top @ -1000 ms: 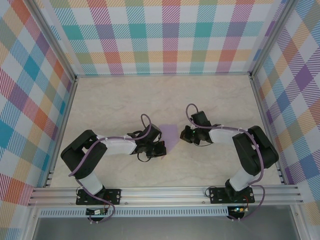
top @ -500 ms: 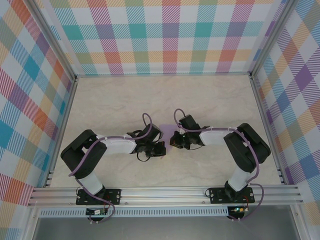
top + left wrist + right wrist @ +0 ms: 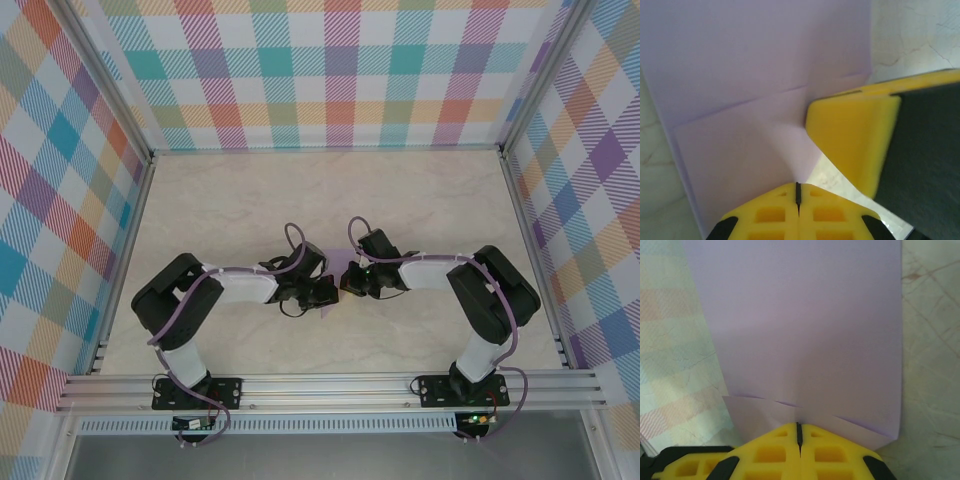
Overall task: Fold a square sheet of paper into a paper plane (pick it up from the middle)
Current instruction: Third fold the triangle at the center of the table.
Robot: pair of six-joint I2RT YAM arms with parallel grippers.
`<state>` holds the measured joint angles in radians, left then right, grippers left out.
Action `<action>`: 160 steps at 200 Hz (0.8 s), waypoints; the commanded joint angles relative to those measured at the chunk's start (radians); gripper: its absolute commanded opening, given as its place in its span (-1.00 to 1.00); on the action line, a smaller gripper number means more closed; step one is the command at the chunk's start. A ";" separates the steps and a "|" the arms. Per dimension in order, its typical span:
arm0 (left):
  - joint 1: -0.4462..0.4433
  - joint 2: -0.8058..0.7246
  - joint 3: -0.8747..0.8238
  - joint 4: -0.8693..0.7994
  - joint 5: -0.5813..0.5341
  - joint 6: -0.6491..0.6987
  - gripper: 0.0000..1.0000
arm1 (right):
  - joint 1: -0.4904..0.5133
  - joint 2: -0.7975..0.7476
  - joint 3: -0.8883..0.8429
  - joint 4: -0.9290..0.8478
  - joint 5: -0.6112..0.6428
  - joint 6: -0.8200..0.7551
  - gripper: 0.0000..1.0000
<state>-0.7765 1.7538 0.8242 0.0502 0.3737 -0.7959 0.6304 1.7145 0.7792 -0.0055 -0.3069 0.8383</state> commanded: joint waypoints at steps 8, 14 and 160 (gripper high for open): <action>0.014 0.037 -0.006 0.013 0.010 -0.012 -1.00 | 0.001 0.038 -0.013 -0.077 0.046 0.013 -1.00; 0.015 0.036 -0.016 0.011 0.011 -0.010 -1.00 | 0.000 0.039 -0.012 -0.082 0.048 0.013 -1.00; 0.025 -0.242 -0.223 -0.222 0.070 0.212 -1.00 | 0.000 0.088 0.025 -0.169 0.096 0.001 -1.00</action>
<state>-0.7555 1.5520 0.5980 0.0357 0.4244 -0.6788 0.6312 1.7332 0.8181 -0.0704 -0.3008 0.8486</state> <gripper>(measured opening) 0.038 0.046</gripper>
